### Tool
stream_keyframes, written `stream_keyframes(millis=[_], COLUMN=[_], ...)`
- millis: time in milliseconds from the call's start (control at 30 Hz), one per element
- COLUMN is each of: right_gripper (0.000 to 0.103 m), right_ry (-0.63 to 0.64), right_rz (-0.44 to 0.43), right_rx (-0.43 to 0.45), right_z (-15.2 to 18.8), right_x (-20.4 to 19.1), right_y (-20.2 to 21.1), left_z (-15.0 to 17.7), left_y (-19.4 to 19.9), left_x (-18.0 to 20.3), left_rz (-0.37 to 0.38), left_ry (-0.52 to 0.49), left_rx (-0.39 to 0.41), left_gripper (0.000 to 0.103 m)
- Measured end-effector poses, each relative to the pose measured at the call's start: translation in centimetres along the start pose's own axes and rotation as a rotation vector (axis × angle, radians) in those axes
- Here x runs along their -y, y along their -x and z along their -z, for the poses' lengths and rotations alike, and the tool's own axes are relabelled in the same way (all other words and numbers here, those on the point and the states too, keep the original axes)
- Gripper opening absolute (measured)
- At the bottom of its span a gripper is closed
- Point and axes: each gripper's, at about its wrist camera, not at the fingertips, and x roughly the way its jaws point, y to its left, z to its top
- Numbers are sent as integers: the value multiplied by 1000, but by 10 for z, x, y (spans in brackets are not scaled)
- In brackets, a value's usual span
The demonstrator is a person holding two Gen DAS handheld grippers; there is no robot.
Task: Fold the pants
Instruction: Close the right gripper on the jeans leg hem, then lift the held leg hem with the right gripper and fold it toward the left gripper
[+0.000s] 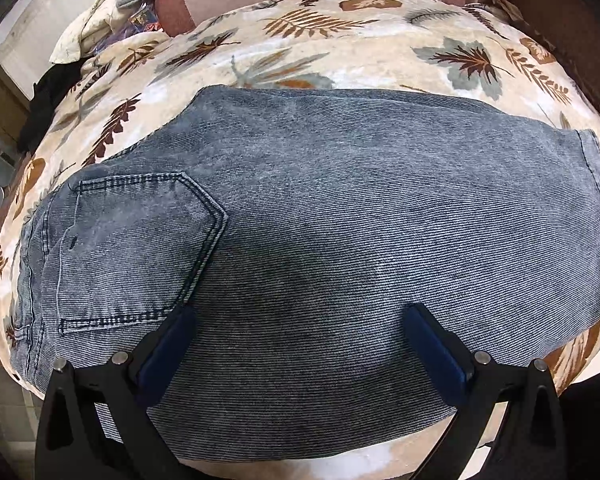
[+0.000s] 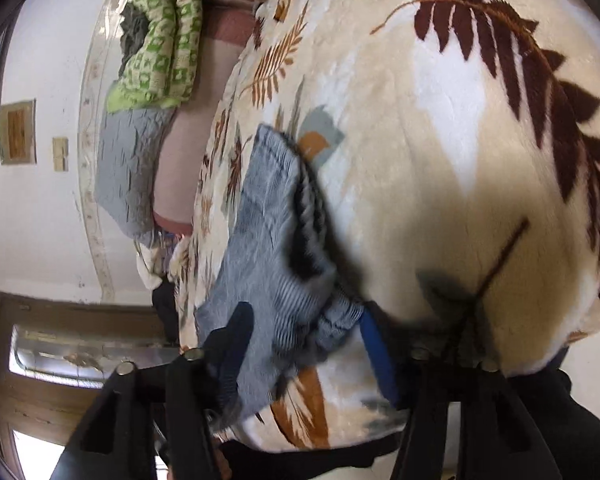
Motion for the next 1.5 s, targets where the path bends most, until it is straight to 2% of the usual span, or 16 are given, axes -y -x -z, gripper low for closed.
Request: stream_keyframes(millis=[200, 300, 400, 467, 500, 533, 600, 700, 900, 1033, 1100, 1300, 1400, 1433, 1467, 1500], right_gripper=[65, 65, 65, 57, 34, 27, 27, 24, 21, 20, 20, 20, 26, 32, 35, 43], right_ry=[-17, -89, -109, -81, -60, -51, -44, 49, 337, 524, 631, 771, 764, 748, 725, 703], right_rz=[-24, -65, -81, -46, -9, 4, 4, 48, 150, 197, 229, 238, 244, 242, 209, 158], right_rx=[-9, 37, 75, 104, 132, 142, 175, 221, 261, 209, 161, -27, -142, -179, -208, -241], right_z=[12, 7, 5, 5, 5, 5, 6, 9, 30, 62, 88, 147, 158, 160, 161, 162], right_x=[2, 10, 12, 7, 5, 3, -3, -25, -111, -165, -189, -203, -193, -188, -182, -178], right_y=[-8, -9, -10, -9, -7, -5, -1, 7, 0, -25, -46, -109, -136, -143, -147, -149], left_z=[1, 2, 3, 3, 4, 4, 4, 6, 6, 8, 10, 16, 21, 22, 23, 24], left_y=[1, 2, 2, 2, 3, 3, 4, 5, 9, 15, 19, 30, 31, 31, 30, 29], left_x=[2, 3, 2, 2, 2, 2, 0, -8, -36, -55, -65, -95, -111, -118, -122, -127], left_rz=[-23, -20, -16, -17, -16, -14, -3, 0, 15, 38, 49, 56, 56, 57, 57, 57], left_ry=[-14, -11, -2, 1, 1, 1, 1, 17, 97, 152, 177, 233, 272, 290, 299, 312], left_rx=[19, 20, 18, 18, 18, 17, 12, 9, 15, 29, 36, 65, 68, 66, 63, 59], left_gripper=[103, 103, 103, 103, 103, 103, 103, 103, 103, 103, 103, 103, 103, 103, 103, 103])
